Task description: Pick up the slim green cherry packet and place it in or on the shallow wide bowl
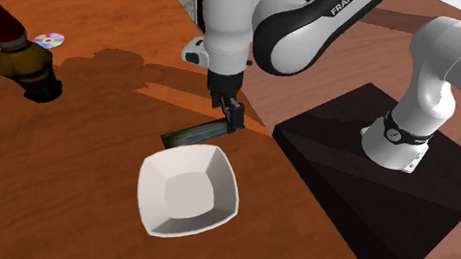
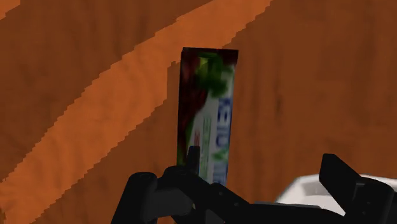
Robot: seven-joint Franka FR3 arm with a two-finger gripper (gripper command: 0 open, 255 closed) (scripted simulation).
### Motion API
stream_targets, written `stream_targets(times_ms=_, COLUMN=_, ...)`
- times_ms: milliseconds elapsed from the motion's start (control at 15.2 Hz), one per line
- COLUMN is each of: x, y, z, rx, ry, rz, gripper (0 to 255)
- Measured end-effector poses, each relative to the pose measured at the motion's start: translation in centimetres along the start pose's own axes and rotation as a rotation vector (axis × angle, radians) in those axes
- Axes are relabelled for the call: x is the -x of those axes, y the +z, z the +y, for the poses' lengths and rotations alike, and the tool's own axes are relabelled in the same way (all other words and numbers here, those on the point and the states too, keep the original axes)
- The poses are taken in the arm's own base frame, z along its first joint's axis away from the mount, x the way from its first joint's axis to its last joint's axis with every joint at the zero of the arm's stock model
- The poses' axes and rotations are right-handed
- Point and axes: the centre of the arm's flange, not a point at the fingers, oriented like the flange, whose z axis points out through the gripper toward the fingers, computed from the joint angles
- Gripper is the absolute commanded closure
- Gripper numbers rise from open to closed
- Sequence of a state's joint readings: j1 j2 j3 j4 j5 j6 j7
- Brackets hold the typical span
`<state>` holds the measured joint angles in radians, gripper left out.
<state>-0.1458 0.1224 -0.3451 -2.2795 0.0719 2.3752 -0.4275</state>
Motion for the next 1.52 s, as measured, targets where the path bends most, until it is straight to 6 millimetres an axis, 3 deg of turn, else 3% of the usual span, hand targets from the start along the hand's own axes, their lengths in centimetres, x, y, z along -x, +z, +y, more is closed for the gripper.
stream_targets(times_ms=264, x=-2.9, y=2.8, z=3.2, rx=0.014, ry=0.009, rz=0.012, gripper=0)
stream_targets(times_ms=396, x=-3.5, y=3.9, z=3.8, rx=0.017, ry=0.011, rz=0.014, gripper=0)
stream_targets(times_ms=858, x=-3.6, y=7.5, z=4.0, rx=0.018, ry=0.011, rz=0.014, gripper=0)
stream_targets(times_ms=1254, x=-3.6, y=7.8, z=4.0, rx=0.018, ry=0.011, rz=0.015, gripper=0)
stream_targets(times_ms=1320, x=-3.6, y=7.8, z=4.0, rx=0.018, ry=0.011, rz=0.015, gripper=255)
stream_targets(times_ms=1518, x=-3.6, y=7.8, z=4.0, rx=0.018, ry=0.011, rz=0.015, gripper=255)
